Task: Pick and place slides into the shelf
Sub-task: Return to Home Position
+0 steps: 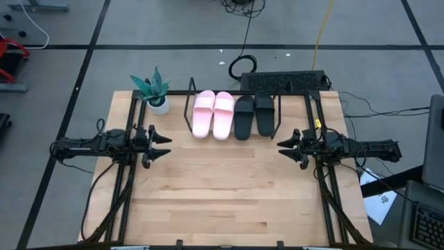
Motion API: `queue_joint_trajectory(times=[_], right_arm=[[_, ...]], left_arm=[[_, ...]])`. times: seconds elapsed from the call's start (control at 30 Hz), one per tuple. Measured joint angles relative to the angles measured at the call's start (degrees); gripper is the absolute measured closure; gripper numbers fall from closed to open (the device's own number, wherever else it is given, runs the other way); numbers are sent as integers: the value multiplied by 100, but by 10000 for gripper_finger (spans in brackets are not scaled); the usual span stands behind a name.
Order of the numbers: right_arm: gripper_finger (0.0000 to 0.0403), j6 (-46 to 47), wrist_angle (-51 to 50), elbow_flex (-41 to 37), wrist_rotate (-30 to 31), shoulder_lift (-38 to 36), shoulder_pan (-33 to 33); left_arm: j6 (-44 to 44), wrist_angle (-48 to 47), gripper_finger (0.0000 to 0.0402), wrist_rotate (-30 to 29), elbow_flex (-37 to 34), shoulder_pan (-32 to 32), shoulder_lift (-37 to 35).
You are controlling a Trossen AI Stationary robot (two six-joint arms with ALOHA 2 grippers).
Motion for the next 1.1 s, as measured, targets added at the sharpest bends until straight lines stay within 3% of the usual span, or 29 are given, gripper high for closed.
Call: queue_joint_trajectory(times=[0.4, 0.67, 1.1], right_arm=[[229, -176, 311, -7, 99, -1, 1], [229, -65, 300, -9, 187, 3, -1], [229, -283, 278, -9, 328, 37, -8]], left_arm=[[82, 46, 165, 262, -15, -4, 0], [60, 1016, 165, 310, -612, 0, 17], [160, 1000, 165, 353, -614, 0, 363]])
